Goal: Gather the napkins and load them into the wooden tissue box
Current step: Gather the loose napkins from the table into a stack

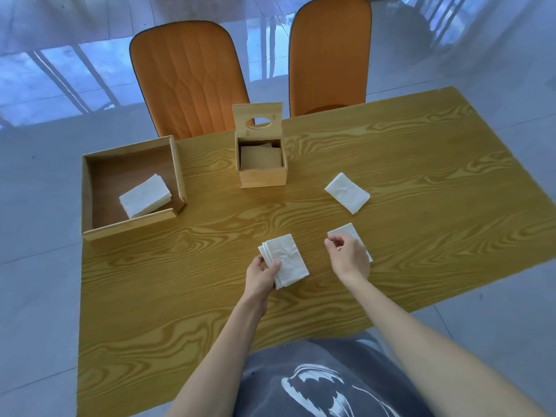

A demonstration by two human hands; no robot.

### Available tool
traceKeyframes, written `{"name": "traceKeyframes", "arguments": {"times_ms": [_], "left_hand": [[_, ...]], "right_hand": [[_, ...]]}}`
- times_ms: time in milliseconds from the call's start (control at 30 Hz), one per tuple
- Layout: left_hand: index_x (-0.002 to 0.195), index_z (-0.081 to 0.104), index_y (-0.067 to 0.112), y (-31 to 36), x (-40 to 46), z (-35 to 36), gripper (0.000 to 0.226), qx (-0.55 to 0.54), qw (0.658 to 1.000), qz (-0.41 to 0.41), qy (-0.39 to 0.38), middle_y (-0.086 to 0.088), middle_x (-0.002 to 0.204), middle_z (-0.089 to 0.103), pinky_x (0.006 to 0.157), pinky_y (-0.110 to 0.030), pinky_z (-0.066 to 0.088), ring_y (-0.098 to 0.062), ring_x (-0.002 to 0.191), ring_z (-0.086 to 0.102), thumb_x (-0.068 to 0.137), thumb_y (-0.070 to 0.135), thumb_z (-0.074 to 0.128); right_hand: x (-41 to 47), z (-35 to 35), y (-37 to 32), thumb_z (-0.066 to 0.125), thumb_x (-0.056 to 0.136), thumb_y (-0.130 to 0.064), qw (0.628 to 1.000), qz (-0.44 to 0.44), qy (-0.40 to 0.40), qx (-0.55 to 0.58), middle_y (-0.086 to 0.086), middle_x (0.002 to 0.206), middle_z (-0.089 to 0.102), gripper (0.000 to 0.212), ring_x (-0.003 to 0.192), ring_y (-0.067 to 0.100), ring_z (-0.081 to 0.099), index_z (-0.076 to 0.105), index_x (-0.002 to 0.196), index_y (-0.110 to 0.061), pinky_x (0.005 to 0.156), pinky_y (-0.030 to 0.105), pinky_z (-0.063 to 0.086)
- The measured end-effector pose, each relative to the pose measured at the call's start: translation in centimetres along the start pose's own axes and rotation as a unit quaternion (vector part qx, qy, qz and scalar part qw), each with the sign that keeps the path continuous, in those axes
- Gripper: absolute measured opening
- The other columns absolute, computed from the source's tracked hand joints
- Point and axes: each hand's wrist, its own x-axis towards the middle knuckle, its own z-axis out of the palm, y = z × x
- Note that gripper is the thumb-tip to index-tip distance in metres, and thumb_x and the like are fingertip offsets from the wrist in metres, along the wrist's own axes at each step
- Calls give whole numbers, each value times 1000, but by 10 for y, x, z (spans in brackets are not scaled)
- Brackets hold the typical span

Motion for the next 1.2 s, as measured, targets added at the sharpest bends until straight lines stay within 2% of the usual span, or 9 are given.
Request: {"name": "traceKeyframes", "arguments": {"times_ms": [100,267,367,567,767,900,967,1067,1200], "left_hand": [[126,55,10,-1,2,10,31,7,1000,-4,-1,-11,116,70,83,-42,59,-26,101,70,96,10,60],[116,57,13,-1,5,23,20,-6,1000,-8,-1,-12,114,70,92,-48,57,-28,101,70,96,10,59],[107,58,17,0,4,29,13,-14,1000,-5,-1,-11,111,71,92,-49,56,-28,100,70,96,10,59],[120,56,12,-3,2,34,25,-13,1000,-7,6,-12,110,71,85,-44,59,-27,96,71,96,8,59],[123,56,10,-4,0,35,27,-15,1000,-7,4,-11,107,71,82,-42,59,-26,95,71,96,9,59],[125,55,10,-5,-1,31,29,-19,1000,-6,-3,-10,106,72,82,-42,59,-25,93,71,96,9,59],[125,55,10,-6,-1,29,29,-22,1000,-5,-7,-10,106,72,82,-43,59,-24,92,71,97,9,58],[125,55,11,-7,0,28,27,-28,1000,-6,-9,-9,105,72,82,-43,59,-24,92,72,97,10,57],[123,56,11,-8,-1,28,25,-36,999,-8,-11,-11,109,72,77,-39,59,-24,91,71,98,12,56]], "right_hand": [[14,-15,9,60,95,-31,999,23,29,-31,5,115,65,23,98,25,63,69,112,-18,69,31,45],[25,-24,20,64,93,-32,996,41,22,-80,9,127,57,35,103,27,62,61,125,-16,74,34,48],[28,-26,26,65,91,-35,993,57,2,-104,10,128,55,41,109,28,59,59,127,-16,81,38,50],[31,-29,29,71,86,-42,989,76,7,-130,11,132,57,59,122,29,53,50,134,-14,99,43,42],[29,-32,30,69,86,-44,987,69,-6,-144,7,123,60,41,115,26,54,62,117,-18,95,41,38],[25,-30,29,70,88,-29,996,71,-8,-48,2,112,67,33,91,20,57,57,115,-17,78,34,46],[23,-29,28,68,89,-24,998,62,-11,24,2,112,68,31,88,16,56,60,117,-15,73,32,46],[20,-26,25,66,92,-21,988,58,-23,139,3,107,70,27,92,15,59,68,115,-9,80,29,49],[14,-20,19,70,90,-21,941,87,-106,310,3,104,71,22,97,17,68,66,109,-11,85,32,56]]}}
